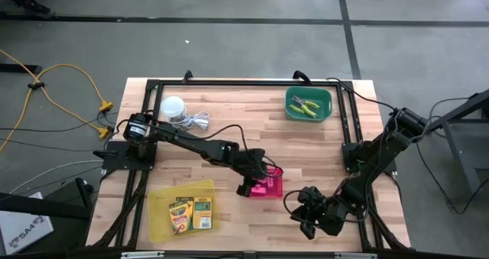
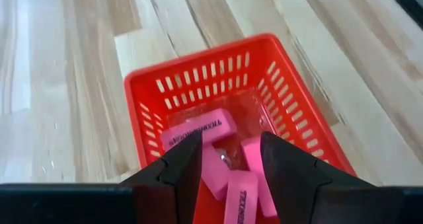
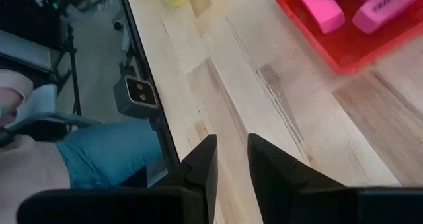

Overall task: Pick & Place School Supplies
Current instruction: Return to Home Position

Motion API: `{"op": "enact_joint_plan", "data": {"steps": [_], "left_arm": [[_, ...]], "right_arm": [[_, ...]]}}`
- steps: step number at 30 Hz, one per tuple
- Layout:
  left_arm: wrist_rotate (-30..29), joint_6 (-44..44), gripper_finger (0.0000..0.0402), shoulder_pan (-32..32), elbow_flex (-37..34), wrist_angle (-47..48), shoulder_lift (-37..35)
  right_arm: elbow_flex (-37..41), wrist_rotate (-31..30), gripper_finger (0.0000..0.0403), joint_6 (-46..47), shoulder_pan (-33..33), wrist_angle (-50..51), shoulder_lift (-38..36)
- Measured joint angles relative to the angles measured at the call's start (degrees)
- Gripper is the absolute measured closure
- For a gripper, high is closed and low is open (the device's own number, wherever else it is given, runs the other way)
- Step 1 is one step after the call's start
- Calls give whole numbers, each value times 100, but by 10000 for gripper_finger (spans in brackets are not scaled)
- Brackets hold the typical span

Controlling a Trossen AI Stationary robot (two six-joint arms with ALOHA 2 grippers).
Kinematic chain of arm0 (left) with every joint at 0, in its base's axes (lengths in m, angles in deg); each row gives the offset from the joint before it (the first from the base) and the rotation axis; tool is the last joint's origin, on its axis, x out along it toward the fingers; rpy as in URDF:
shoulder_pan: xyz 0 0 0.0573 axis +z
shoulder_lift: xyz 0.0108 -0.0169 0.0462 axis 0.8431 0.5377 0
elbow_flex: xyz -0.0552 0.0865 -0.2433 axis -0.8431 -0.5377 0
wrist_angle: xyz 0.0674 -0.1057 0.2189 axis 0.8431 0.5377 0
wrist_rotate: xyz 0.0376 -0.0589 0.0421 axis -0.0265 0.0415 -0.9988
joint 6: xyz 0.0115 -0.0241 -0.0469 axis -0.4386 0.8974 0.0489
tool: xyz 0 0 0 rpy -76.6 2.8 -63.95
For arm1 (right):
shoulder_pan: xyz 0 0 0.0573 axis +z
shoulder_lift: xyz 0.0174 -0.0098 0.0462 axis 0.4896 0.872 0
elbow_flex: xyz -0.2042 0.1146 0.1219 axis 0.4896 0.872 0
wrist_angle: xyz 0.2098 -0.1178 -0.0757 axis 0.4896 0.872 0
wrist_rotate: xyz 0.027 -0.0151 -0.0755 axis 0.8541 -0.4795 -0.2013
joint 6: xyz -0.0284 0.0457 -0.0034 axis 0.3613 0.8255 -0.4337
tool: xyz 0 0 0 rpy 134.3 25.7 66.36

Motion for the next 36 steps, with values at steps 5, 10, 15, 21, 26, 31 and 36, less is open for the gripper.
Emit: {"op": "enact_joint_plan", "data": {"steps": [5,10,15,21,26,31,36], "left_arm": [[0,334,252,83,0,-54,-219],[571,564,252,355,0,-18,-637],[1840,424,252,803,7,256,-1018],[2795,108,252,1266,7,952,-1306],[2795,-107,252,1314,4,1374,-1571],[2567,-236,252,1314,0,1589,-1959],[1931,-350,252,1314,0,1922,-2425]], "right_arm": [[0,-550,331,-87,0,-99,-2],[0,-1267,331,-408,-50,-89,-37],[0,-1293,331,-946,-333,-80,-323],[0,-960,331,-2268,-762,-72,-1089],[0,-655,331,-3340,-1092,-71,-1776],[0,-363,331,-4192,-1358,-74,-2256],[0,-45,331,-4809,-1599,-74,-2358]]}}
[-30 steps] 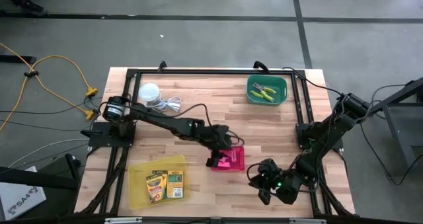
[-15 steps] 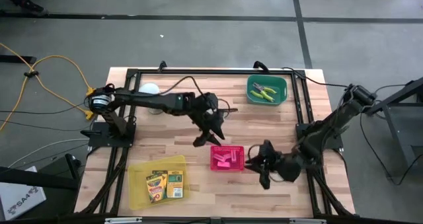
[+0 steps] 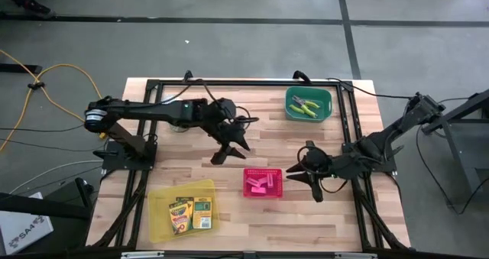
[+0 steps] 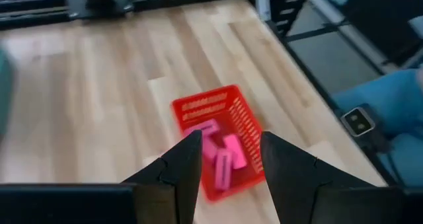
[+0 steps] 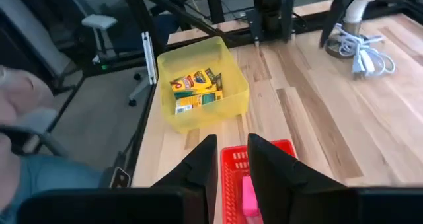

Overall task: Pick & Place School Supplies
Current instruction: Return to Home Position

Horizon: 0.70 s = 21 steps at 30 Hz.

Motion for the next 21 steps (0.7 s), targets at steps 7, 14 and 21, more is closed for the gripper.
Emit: {"op": "enact_joint_plan", "data": {"steps": [7,14,21], "left_arm": [[-349,-11,252,31,0,581,-545],[-349,57,252,33,0,1182,-785],[-387,229,252,116,-436,1033,-1000]], "right_arm": [[355,732,331,-497,-589,-384,-140],[1613,1351,331,-606,-1381,-1089,-1410],[3023,1386,331,-759,-1942,-1812,-2966]]}}
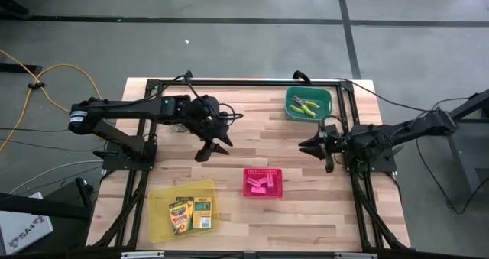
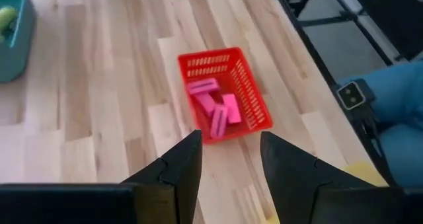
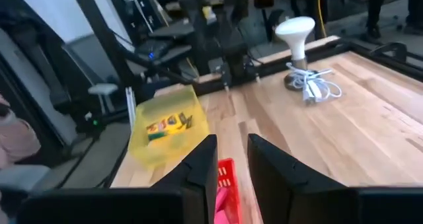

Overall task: Pick & Place School Supplies
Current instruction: Return to Home Position

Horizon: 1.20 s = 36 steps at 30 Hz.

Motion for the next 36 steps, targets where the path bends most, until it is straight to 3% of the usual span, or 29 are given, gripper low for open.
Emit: {"op": "enact_joint_plan", "data": {"steps": [11,24,30,36], "left_arm": [[-2,398,252,441,-1458,-1116,-922],[15,800,252,473,-2262,-1635,-1288],[16,816,252,472,-2276,-1686,-1288],[15,843,252,472,-2276,-1678,-1287]], "right_arm": [[1318,385,331,42,-461,-513,-1398],[2169,396,331,110,-511,-1572,-1543],[2171,396,331,236,-511,-1270,-1545],[2172,349,331,705,-511,-319,-1561]]}}
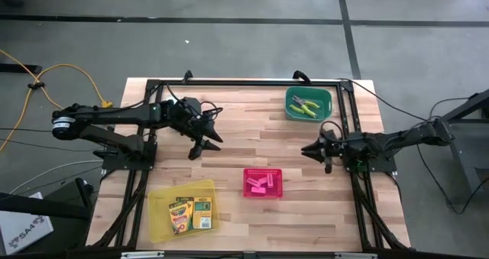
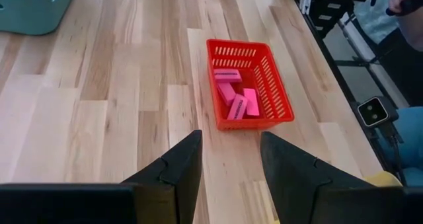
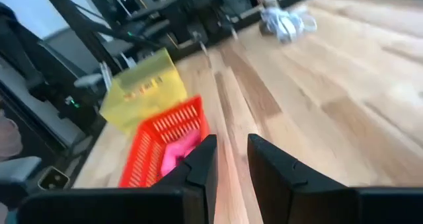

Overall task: Pick & Place School Supplies
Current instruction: Return to Home Position

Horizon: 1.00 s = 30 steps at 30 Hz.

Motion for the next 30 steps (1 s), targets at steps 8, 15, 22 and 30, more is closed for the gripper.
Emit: {"op": "enact_joint_plan", "data": {"steps": [8,15,22,30], "left_arm": [[44,16,252,-47,0,-14,1],[55,47,252,-188,0,-111,1],[62,92,252,-252,0,-136,4],[70,20,252,-251,0,-122,0]], "right_arm": [[3,281,331,244,0,448,-31],[5,812,331,206,1,570,-31],[7,816,331,-60,2,575,-31],[9,815,331,-61,2,579,-31]]}}
